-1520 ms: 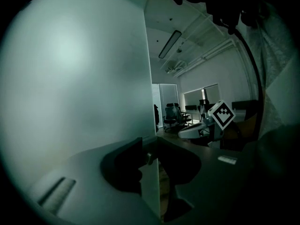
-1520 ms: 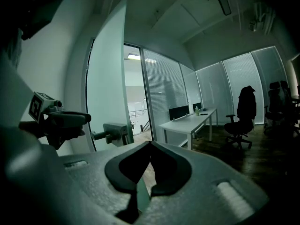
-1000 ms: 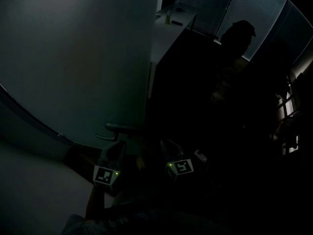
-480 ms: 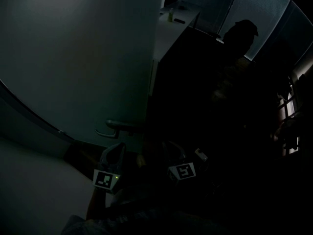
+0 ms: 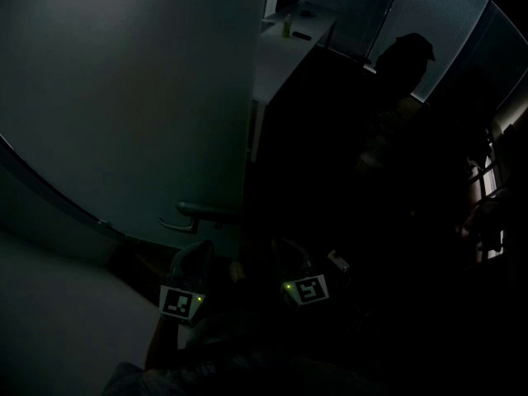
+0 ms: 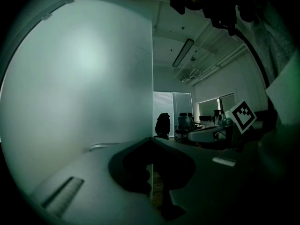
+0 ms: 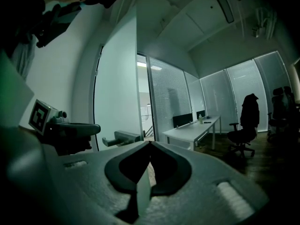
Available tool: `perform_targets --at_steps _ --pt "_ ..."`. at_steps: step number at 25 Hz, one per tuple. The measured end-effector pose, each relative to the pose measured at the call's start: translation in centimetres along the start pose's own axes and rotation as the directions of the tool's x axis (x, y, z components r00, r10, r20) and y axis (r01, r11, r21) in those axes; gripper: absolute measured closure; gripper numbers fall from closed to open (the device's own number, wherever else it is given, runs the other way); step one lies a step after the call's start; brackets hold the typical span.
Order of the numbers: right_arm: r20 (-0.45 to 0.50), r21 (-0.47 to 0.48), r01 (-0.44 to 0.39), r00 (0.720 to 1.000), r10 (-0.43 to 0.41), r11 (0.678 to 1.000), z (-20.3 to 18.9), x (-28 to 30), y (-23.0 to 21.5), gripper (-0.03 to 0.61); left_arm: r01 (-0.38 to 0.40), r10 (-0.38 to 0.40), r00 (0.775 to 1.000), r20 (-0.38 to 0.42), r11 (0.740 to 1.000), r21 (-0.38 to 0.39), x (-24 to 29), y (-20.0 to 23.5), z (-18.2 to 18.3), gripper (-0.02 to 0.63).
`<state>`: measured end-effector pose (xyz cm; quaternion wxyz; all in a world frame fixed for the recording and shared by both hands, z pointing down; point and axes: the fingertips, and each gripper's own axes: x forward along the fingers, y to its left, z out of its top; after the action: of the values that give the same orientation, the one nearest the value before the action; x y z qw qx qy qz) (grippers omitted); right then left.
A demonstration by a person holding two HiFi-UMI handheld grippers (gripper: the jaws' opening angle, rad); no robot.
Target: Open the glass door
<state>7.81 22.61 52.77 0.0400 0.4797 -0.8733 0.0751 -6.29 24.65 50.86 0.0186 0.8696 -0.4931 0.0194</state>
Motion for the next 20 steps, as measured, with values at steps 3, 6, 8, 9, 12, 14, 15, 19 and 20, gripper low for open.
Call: perform_targets --at_steps 3,6,8,9,12,14,15,19,20 --pt "-0.003 0.006 -0.006 1.000 0.006 1.000 -0.06 0.09 0.18 0.575 0.003 -0.003 1.000 -0.001 1.000 -0.001 0.07 -0.11 -0.07 0.611" --pt "0.004 0.018 -0.003 1.000 0.003 1.000 -0.01 -0.01 0.22 0.575 0.009 -0.009 1.000 0.002 1.000 0.002 0.10 -0.28 0.02 0.611" --pt "0.006 0.022 -0.002 1.000 0.002 1.000 0.12 -0.12 0.22 0.575 0.012 -0.012 1.000 0.001 1.000 0.007 0.03 -0.39 0.14 0.611" --pt "0.007 0.023 -0.002 1.000 0.002 1.000 0.22 -0.15 0.21 0.575 0.012 -0.012 1.000 -0.001 1.000 0.009 0.00 -0.41 0.21 0.611" --pt "0.006 0.025 -0.002 1.000 0.002 1.000 0.00 -0.01 0.08 0.575 0.009 -0.009 1.000 -0.004 1.000 0.015 0.05 -0.30 0.04 0.611" --pt "0.008 0.026 -0.001 1.000 0.001 1.000 -0.36 0.12 -0.09 0.577 0.008 -0.008 1.000 -0.002 1.000 0.015 0.07 -0.24 -0.16 0.611" --pt "0.008 0.028 -0.001 1.000 0.001 1.000 -0.45 0.13 -0.13 0.575 0.006 -0.006 1.000 -0.003 1.000 0.012 0.06 -0.25 -0.22 0.611" --pt "0.010 0.026 -0.004 1.000 0.004 1.000 -0.35 0.03 -0.12 0.575 0.002 -0.002 1.000 -0.009 1.000 0.017 0.04 -0.36 -0.35 0.611" --pt "0.011 0.027 -0.004 1.000 0.004 1.000 -0.28 0.02 -0.11 0.575 0.003 -0.003 1.000 -0.008 1.000 0.020 0.07 -0.38 -0.33 0.611"
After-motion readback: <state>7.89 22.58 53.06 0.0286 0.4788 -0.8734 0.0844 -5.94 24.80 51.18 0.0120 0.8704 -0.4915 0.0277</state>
